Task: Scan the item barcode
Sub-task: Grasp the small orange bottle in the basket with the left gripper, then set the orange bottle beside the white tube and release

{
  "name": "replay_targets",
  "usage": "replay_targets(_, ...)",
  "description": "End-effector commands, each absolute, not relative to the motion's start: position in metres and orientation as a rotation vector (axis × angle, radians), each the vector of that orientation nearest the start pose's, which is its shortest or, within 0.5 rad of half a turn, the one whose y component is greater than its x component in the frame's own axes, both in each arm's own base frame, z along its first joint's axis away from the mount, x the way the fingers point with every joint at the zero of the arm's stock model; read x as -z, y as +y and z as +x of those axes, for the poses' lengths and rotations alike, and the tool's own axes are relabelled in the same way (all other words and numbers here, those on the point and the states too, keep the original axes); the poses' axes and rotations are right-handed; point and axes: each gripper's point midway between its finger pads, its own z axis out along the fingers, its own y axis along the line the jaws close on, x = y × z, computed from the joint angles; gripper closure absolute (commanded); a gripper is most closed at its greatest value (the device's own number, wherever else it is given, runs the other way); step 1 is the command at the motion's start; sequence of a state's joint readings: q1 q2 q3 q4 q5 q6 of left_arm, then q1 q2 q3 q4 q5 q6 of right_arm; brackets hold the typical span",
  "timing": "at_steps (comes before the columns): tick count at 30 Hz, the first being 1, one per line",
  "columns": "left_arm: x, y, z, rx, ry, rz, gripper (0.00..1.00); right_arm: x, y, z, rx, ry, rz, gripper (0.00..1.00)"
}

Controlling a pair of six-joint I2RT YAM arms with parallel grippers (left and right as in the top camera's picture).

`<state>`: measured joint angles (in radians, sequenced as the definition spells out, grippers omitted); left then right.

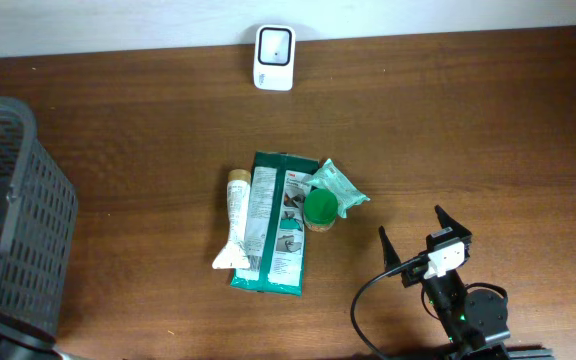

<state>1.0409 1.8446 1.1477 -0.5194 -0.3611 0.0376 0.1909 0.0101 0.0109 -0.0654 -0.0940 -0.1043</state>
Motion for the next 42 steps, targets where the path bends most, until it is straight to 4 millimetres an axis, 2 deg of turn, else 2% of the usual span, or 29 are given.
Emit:
replay_targets(1, 0.005, 0.353, 0.149, -0.54, 2.624, -1.521, 0.65, -0.158, 0.064, 0.238, -0.154, 1.61, -0.312, 0.02)
replay_targets(3, 0.009, 0.344, 0.153, -0.467, 2.638, -1.512, 0.72, -0.158, 0.064, 0.238, -0.154, 1.61, -0.312, 0.02)
replay_targets(5, 0.012, 0.337, 0.157, -0.401, 2.652, -1.507, 1.0, -0.158, 0.064, 0.238, -0.154, 1.61, -0.312, 0.02)
replay_targets(7, 0.012, 0.329, 0.165, -0.368, 2.676, -1.474, 1.0, -0.158, 0.064, 0.238, -0.154, 1.61, -0.312, 0.02)
replay_targets(10, 0.0, 0.316, 0.201, -0.37, 2.722, -1.332, 1.0, -0.158, 0.064, 0.238, -0.154, 1.61, -0.311, 0.02)
replay_targets(12, -0.042, 0.307, 0.25, -0.411, 2.682, -1.145, 1.0, -0.158, 0.064, 0.238, -0.154, 1.61, -0.312, 0.02)
replay_targets(13, -0.073, 0.3, 0.274, -0.437, 2.627, -1.047, 1.0, -0.158, 0.064, 0.238, -0.154, 1.61, -0.312, 0.02)
replay_targets(15, -0.125, 0.29, 0.304, -0.471, 2.516, -0.926, 1.0, -0.158, 0.064, 0.238, -0.154, 1.61, -0.312, 0.02)
replay_targets(18, -0.205, 0.273, 0.331, -0.507, 2.321, -0.789, 1.0, -0.158, 0.064, 0.237, -0.154, 1.61, -0.312, 0.02)
replay_targets(19, -0.232, 0.266, 0.336, -0.519, 2.251, -0.749, 1.0, -0.158, 0.064, 0.237, -0.154, 1.61, -0.312, 0.02)
replay_targets(20, -0.268, 0.254, 0.338, -0.526, 2.157, -0.699, 1.0, -0.158, 0.064, 0.237, -0.154, 1.61, -0.312, 0.02)
replay_targets(22, -0.316, 0.236, 0.333, -0.532, 2.025, -0.641, 1.0, -0.158, 0.064, 0.237, -0.154, 1.61, -0.312, 0.02)
replay_targets(24, -0.352, 0.217, 0.324, -0.527, 1.931, -0.594, 1.0, -0.158, 0.064, 0.237, -0.154, 1.61, -0.313, 0.02)
replay_targets(26, -0.388, 0.185, 0.315, -0.485, 1.839, -0.512, 1.0, -0.158, 0.064, 0.237, -0.154, 1.61, -0.312, 0.02)
replay_targets(27, -0.394, 0.173, 0.316, -0.452, 1.83, -0.473, 1.0, -0.158, 0.064, 0.237, -0.154, 1.61, -0.312, 0.02)
replay_targets(28, -0.398, 0.147, 0.32, -0.374, 1.834, -0.393, 1.0, -0.158, 0.064, 0.237, -0.154, 1.61, -0.312, 0.02)
replay_targets(30, -0.385, 0.097, 0.334, -0.218, 1.905, -0.244, 1.0, -0.158, 0.064, 0.237, -0.154, 1.61, -0.312, 0.02)
replay_targets(31, -0.364, 0.067, 0.34, -0.137, 1.992, -0.163, 1.0, -0.158, 0.064, 0.237, -0.154, 1.61, -0.312, 0.01)
replay_targets(33, -0.322, 0.025, 0.346, -0.05, 2.15, -0.045, 1.0, -0.158, 0.064, 0.237, -0.154, 1.61, -0.313, 0.02)
replay_targets(34, -0.282, -0.005, 0.35, 0.015, 2.29, 0.024, 1.0, -0.158, 0.064, 0.237, -0.154, 1.61, -0.312, 0.02)
replay_targets(36, -0.243, -0.023, 0.349, 0.045, 2.431, 0.069, 1.0, -0.158, 0.064, 0.237, -0.154, 1.61, -0.312, 0.02)
replay_targets(37, -0.209, -0.03, 0.347, 0.042, 2.557, 0.057, 1.0, -0.158, 0.064, 0.237, -0.154, 1.61, -0.312, 0.02)
replay_targets(39, -0.158, -0.029, 0.345, 0.036, 2.73, -0.057, 1.0, -0.158, 0.064, 0.237, -0.154, 1.61, -0.312, 0.02)
replay_targets(40, -0.132, -0.028, 0.343, 0.022, 2.805, -0.059, 1.0, -0.158, 0.064, 0.237, -0.154, 1.61, -0.312, 0.02)
replay_targets(42, -0.095, -0.033, 0.34, 0.031, 2.911, -0.048, 1.0, -0.158, 0.064, 0.237, -0.154, 1.61, -0.312, 0.02)
